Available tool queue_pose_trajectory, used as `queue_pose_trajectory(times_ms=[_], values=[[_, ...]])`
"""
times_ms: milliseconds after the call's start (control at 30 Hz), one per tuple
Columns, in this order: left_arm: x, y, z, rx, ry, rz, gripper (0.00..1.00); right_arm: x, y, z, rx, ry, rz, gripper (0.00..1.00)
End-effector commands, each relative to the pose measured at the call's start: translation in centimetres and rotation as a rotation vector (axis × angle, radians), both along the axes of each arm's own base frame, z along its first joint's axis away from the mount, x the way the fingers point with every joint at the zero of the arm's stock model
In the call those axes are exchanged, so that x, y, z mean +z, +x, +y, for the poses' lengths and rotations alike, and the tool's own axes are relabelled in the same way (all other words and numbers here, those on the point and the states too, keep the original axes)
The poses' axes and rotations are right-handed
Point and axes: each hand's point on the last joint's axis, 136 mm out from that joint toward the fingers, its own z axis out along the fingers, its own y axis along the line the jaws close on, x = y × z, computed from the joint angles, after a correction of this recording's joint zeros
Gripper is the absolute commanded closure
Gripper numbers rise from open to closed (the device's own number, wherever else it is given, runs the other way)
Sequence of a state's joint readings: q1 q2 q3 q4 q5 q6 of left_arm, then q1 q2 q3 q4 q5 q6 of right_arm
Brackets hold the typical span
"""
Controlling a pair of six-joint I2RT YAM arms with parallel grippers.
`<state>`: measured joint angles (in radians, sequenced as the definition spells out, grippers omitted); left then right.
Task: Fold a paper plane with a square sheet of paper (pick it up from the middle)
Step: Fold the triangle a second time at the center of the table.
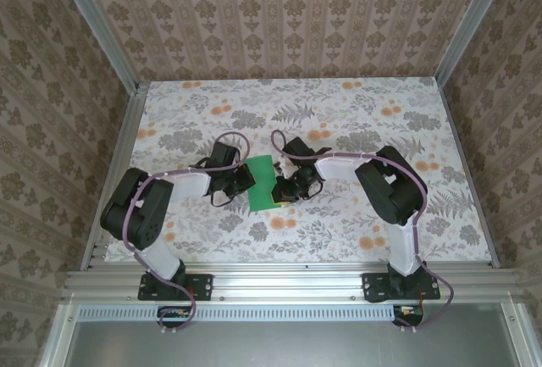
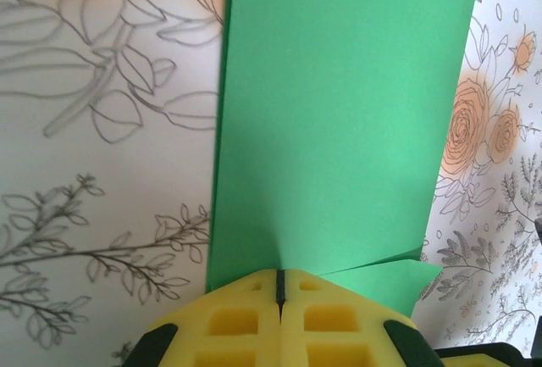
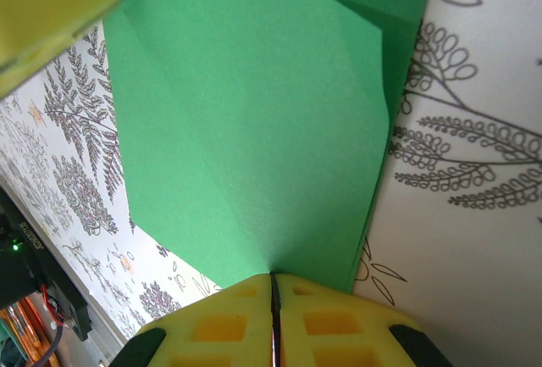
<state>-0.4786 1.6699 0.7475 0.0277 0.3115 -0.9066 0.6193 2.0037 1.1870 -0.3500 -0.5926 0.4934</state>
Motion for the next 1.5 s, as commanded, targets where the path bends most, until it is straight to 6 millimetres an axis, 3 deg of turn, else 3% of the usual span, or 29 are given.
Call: queue_pose_trajectory(times_ms=[0,200,300,367,567,767,1000,1300,1467], values=[[-0.2,1.3,2.8,0.036,0.066,-0.047,0.95,-3.4,-3.8,-4.0,-0.014,-0.183,0.157,0.90],[4.9,2.1,1.8,0.012,-0.001,-0.160,0.90,-2.8,-3.3,-3.5,-0.026,-0.164,0.151,0.90],[6.8,1.4,0.9,-0.007,-0.034,-0.201,0.88,-2.6,-3.1,-3.2,-0.030,-0.155,0.150,0.90],[7.3,0.0,-0.8,-0.046,-0.052,-0.211,0.87,-2.5,-3.0,-3.1,-0.032,-0.151,0.152,0.90],[5.1,-2.5,-3.4,-0.090,-0.076,-0.153,0.88,-2.2,-2.9,-2.9,-0.036,-0.140,0.154,0.90],[2.7,-3.0,-5.1,-0.117,-0.070,-0.096,0.93,-2.1,-2.8,-2.8,-0.040,-0.135,0.152,0.90],[0.1,-2.9,-2.7,-0.049,0.057,-0.044,0.97,-2.4,-3.0,-3.1,-0.040,-0.147,0.156,0.90],[-1.5,-2.9,0.4,0.004,0.114,-0.013,0.98,-3.0,-3.5,-4.0,-0.048,-0.167,0.167,0.90],[-2.2,-3.2,0.4,-0.011,0.112,0.009,0.99,-1.4,-2.5,-3.0,-0.044,-0.122,0.141,0.90]])
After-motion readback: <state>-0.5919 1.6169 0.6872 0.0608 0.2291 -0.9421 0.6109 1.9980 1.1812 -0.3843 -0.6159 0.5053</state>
